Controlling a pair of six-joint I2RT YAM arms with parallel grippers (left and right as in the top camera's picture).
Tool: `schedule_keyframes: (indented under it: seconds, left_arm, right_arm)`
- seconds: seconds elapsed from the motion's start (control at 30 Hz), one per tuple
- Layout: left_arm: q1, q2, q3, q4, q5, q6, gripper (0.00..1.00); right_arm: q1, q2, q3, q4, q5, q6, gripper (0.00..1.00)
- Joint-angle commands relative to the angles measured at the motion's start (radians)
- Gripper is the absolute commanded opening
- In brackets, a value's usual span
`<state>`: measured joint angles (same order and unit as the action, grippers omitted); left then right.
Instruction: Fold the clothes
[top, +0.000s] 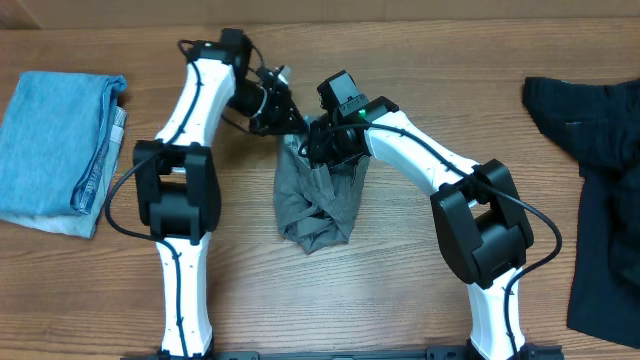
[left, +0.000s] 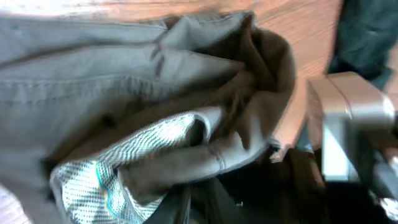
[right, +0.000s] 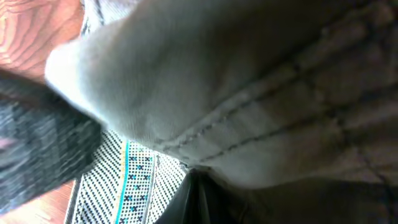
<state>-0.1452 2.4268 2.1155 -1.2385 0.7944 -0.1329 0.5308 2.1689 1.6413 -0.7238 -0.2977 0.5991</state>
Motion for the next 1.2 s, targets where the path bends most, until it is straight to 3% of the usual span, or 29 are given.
schedule_keyframes:
  seconds: [0.0,0.1,0.3,0.53,0.63,1.17]
  left_arm:
    - [-0.028,0.006,-0.003,0.048,-0.086,-0.105,0.13]
    - [-0.032,0.006,-0.023,0.071,-0.155,-0.107,0.13]
    - [-0.032,0.006,-0.222,0.286,-0.175,-0.177,0.12]
    - [-0.032,0.006,-0.227,0.29,-0.173,-0.186,0.12]
    - [-0.031,0.006,-0.227,0.29,-0.173,-0.187,0.11]
    - [0.009,0.006,-0.227,0.283,-0.129,-0.19,0.11]
  right_arm:
    - [0.013,-0.012,-0.026,-0.023,0.011,0.004,0.04]
    - [0.013,-0.012,-0.026,-0.032,0.005,0.003,0.04]
    - [0.005,-0.035,-0.023,-0.064,-0.095,-0.05,0.04]
    - [-0.104,-0.234,0.021,-0.195,-0.097,-0.114,0.04]
    - [-0.13,-0.245,0.013,-0.333,-0.097,-0.113,0.04]
    - [0.124,-0.244,-0.117,-0.223,-0.188,-0.066,0.04]
